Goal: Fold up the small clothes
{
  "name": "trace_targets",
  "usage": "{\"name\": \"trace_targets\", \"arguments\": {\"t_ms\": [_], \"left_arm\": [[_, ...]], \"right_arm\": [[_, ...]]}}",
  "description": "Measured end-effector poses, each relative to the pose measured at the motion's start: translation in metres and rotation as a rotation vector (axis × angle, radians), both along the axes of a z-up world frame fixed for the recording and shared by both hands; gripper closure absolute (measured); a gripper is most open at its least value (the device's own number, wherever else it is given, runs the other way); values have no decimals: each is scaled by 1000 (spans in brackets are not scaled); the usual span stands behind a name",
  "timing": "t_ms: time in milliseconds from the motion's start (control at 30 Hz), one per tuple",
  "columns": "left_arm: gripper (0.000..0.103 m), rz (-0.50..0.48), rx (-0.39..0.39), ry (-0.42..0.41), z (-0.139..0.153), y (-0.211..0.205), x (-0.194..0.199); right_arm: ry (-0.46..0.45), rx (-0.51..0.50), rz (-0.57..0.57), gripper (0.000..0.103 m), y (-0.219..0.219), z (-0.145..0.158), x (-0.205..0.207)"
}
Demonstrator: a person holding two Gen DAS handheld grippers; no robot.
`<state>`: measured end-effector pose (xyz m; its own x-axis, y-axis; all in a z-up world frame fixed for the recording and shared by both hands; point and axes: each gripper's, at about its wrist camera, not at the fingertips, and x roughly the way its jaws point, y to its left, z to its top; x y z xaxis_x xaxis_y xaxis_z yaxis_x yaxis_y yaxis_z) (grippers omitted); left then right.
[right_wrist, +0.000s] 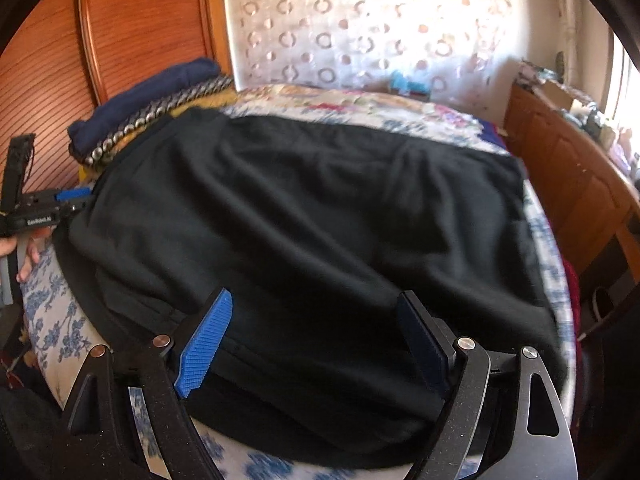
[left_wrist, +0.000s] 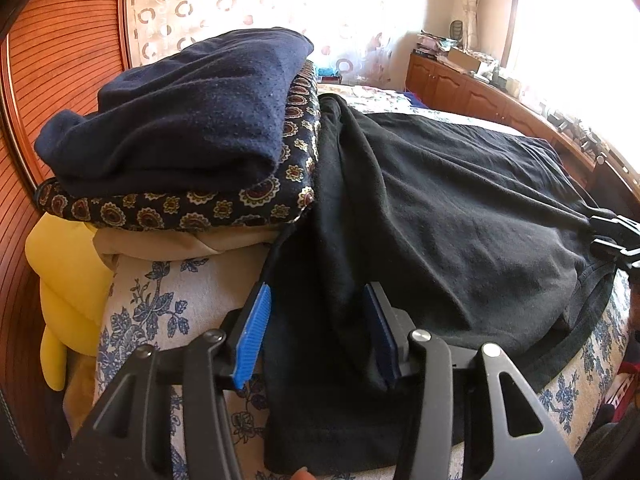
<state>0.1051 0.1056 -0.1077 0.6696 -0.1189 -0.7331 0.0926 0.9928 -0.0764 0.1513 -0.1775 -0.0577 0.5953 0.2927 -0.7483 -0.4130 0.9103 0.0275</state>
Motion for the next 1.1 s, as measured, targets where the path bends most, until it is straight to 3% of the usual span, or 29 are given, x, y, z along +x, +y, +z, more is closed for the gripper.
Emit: {"name": "trace_targets", "arguments": {"t_ms": [633,867,1100], "left_arm": [[54,-25,13,8,2,1,1],[54,-12,-51,38,2,26,-8],[54,-52,-111,46,2,19,-2]], "right_arm": [[34,-76,14,13,16,-16,8],[32,-75,12,13,17,-16,9],[31,-76,12,13,17,-16,8]]}}
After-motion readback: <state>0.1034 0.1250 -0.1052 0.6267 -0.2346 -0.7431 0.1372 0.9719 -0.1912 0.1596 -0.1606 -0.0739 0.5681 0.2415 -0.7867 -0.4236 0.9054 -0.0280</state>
